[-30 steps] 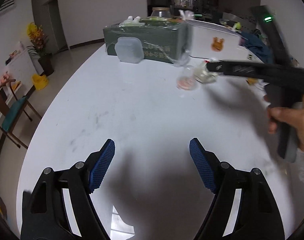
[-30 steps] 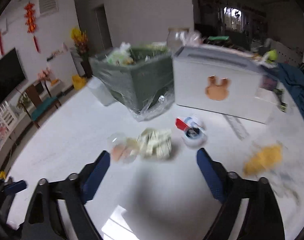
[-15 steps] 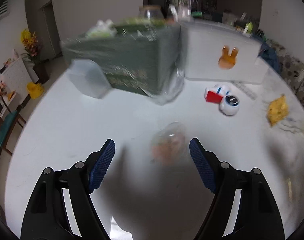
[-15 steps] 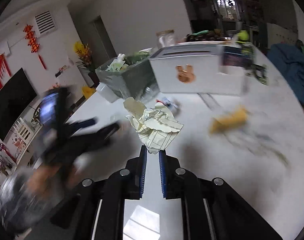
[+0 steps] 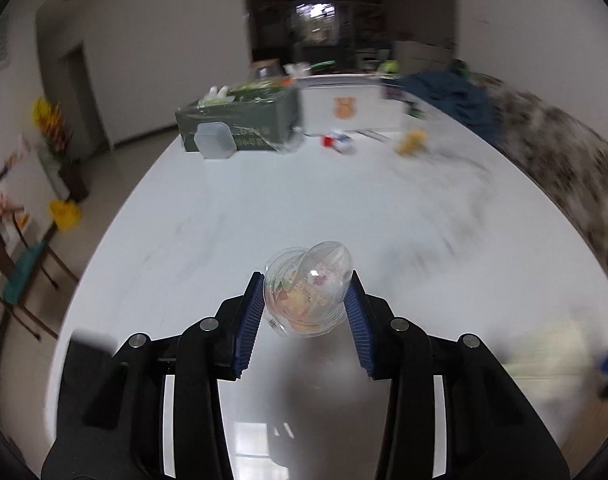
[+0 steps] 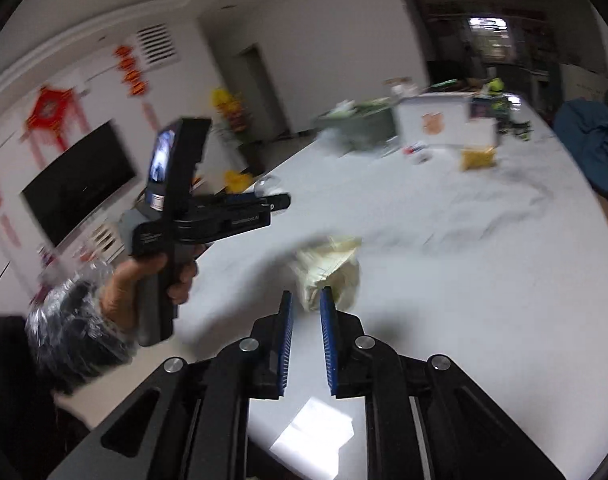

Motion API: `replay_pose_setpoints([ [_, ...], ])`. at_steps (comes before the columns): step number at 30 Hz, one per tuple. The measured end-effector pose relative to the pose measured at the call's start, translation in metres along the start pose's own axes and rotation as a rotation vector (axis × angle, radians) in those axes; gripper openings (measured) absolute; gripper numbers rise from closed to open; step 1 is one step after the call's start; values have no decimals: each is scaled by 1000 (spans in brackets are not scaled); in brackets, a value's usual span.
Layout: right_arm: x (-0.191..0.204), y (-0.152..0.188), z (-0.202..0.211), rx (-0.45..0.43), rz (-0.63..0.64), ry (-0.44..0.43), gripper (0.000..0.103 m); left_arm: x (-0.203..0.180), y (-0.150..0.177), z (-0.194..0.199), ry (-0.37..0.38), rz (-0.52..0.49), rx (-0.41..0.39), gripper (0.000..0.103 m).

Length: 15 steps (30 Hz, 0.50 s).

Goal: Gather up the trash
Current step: 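Drop the clear capsule and crumpled paper into the cardboard box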

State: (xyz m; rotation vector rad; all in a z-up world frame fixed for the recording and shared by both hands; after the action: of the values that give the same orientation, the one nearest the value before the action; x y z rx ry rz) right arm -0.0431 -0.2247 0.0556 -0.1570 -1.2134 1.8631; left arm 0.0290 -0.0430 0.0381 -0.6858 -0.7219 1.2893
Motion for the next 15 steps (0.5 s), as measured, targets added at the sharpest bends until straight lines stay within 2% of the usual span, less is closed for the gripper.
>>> replay_pose_setpoints([
  [2,25,40,7,47,-1,-29,15,-12,49,50,38,-48,8,40],
  [5,43,95,4,127,-36,-33,15,-21,106,85,61,-99,32,40],
  [7,46,106,-1,129,-41,-17,15,-17,145,92,56,-98,69,40],
  [10,52,98,-25,106,-7,-19,16,-4,174,84,68,-57,98,40],
  [12,60,83,-41,76,36,-26,34,0,178,80,52,-61,67,40],
  [13,63,77,-50,64,72,-12,52,1,179,81,37,-63,61,40],
  [14,67,72,-63,65,117,8,57,2,181,82,21,-57,62,40],
  [15,69,71,-73,80,140,21,57,5,180,81,20,-35,65,40],
])
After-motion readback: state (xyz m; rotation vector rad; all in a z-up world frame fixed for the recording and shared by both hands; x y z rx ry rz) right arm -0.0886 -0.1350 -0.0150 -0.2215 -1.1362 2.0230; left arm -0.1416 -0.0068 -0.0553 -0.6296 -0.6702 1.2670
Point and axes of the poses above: each gripper's, at about its wrist camera, not at the fingertips, and z roughly against the way its jaws point, x to its left, y to its underside, the point moved 1 cm from there along -z, roughly the way its jaws point, and after that the axes turned 4 degrees about -x, right-handed, at the moved point
